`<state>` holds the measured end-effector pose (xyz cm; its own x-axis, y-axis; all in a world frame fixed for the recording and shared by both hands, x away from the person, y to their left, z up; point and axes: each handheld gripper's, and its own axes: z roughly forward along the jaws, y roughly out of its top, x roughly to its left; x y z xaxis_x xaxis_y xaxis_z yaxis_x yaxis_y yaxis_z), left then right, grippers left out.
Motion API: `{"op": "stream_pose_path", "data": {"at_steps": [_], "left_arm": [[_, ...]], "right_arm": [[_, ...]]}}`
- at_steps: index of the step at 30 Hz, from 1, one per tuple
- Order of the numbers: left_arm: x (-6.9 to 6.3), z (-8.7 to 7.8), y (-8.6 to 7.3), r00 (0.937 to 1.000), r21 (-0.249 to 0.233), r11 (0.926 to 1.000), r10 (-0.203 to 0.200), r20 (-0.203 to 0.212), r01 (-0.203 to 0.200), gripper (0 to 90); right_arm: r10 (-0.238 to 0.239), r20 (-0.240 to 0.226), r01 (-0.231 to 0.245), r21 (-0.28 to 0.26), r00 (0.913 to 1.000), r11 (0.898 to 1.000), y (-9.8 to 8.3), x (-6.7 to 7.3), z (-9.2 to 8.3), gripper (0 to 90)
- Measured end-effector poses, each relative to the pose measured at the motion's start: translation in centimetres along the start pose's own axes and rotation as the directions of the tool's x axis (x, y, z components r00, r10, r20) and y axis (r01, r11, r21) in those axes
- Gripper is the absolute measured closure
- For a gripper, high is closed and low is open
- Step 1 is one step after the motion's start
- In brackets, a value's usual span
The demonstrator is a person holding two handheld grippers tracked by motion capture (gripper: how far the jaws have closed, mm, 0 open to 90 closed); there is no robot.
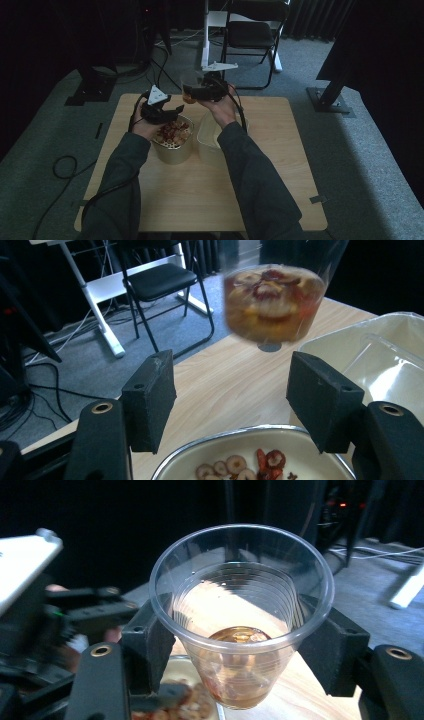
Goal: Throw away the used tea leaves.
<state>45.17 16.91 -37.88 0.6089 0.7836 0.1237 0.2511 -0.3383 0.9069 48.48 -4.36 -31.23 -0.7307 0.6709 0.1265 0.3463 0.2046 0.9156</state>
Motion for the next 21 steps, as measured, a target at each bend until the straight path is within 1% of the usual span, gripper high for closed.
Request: {"op": "stream_pose_path", "data": {"at_steps": [3, 6, 7, 9, 12, 14, 17, 19, 21], "left_arm": [[-0.2, 0.3, 0.1, 0.9999, -0.001, 1.0000, 0.004, 0.010, -0.004, 36.1], [-0.5, 0.5, 0.2, 0.9997, -0.012, 0.9998, 0.014, 0.022, -0.014, 36.3], [-0.5, 0.6, 0.2, 0.9996, -0.013, 0.9998, 0.012, 0.026, -0.012, 36.2], [-0.5, 0.8, 0.2, 0.9996, -0.009, 0.9999, 0.012, 0.025, -0.012, 36.2], [-0.4, 0.9, 0.1, 0.9996, -0.008, 1.0000, 0.006, 0.028, -0.005, 36.3], [-0.3, 0.9, 0.0, 0.9996, -0.010, 0.9999, 0.004, 0.029, -0.003, 37.8], [-0.2, 1.0, -0.1, 0.9993, -0.009, 1.0000, 0.000, 0.037, 0.000, 36.4], [-0.2, 1.1, -0.1, 0.9993, -0.010, 0.9999, -0.004, 0.038, 0.005, 36.3], [-0.3, 1.0, -0.1, 0.9996, -0.009, 1.0000, 0.003, 0.027, -0.003, 38.5]], "right_arm": [[-0.031, -0.007, 0.031, 0.006, 0.9995, 1.000, 0.1, 1.0, 0.5, 33.9], [-0.044, -0.025, 0.045, 0.016, 0.9987, 0.999, 0.2, 1.7, 1.0, 33.9], [-0.051, -0.023, 0.052, 0.020, 0.9984, 0.998, 0.2, 1.9, 1.1, 33.9], [-0.047, -0.034, 0.048, 0.022, 0.9983, 0.999, 0.2, 2.1, 1.4, 33.9], [-0.053, -0.035, 0.053, 0.024, 0.9980, 0.998, 0.1, 2.5, 1.7, 33.9], [-0.046, -0.039, 0.046, 0.023, 0.9982, 0.999, 0.1, 2.5, 1.8, 33.9], [-0.026, -0.058, 0.027, 0.016, 0.9980, 1.000, 0.1, 2.4, 1.8, 34.0], [-0.023, -0.064, 0.024, 0.014, 0.9977, 1.000, 0.1, 2.5, 1.8, 34.0], [-0.028, -0.059, 0.029, 0.017, 0.9979, 0.999, 0.1, 2.6, 1.9, 33.9]]}}
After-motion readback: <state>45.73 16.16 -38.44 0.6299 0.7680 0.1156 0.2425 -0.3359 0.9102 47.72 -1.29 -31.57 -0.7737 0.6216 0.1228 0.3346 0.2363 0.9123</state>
